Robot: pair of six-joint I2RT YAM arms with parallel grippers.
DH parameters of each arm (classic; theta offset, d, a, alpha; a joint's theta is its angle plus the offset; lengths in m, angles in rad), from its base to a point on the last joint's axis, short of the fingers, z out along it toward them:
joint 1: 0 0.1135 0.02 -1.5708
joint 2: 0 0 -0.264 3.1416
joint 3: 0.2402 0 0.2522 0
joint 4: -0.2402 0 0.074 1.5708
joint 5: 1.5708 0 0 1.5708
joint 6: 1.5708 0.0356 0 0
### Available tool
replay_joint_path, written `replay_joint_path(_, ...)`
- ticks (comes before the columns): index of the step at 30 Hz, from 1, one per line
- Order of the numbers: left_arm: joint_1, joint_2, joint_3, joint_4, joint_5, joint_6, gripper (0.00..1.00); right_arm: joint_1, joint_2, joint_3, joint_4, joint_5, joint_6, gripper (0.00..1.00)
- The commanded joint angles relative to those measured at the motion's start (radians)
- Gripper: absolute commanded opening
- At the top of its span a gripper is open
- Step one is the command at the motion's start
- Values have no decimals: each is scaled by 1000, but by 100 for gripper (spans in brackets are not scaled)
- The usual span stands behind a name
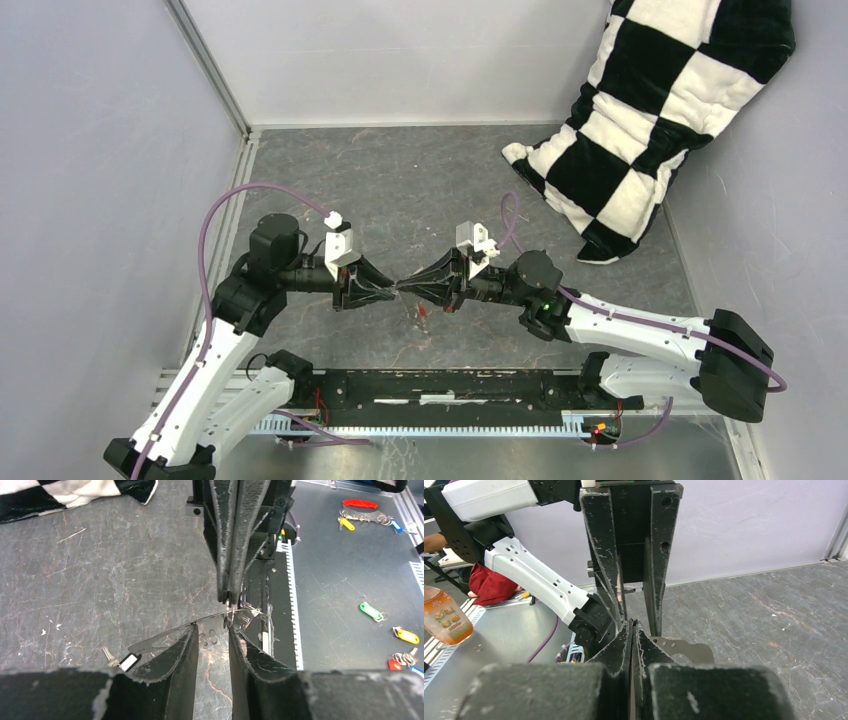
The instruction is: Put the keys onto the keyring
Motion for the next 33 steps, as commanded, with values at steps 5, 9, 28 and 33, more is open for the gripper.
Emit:
replay_joint_path(5,-3,-27,24,13,107,-38,37,31,1,34,-15,48,-44,1)
replay_joint_path(9,-3,-36,21,6,111,-38,38,39,0,37,-33,59,-56,1)
replay_joint_path(28,-4,-47,32,-47,-81,11,43,47,-17,38,-56,77,-81,1)
replay_joint_path(33,-4,-89,16,-15,-98,-25,39,47,-17,42,-58,84,-86,1)
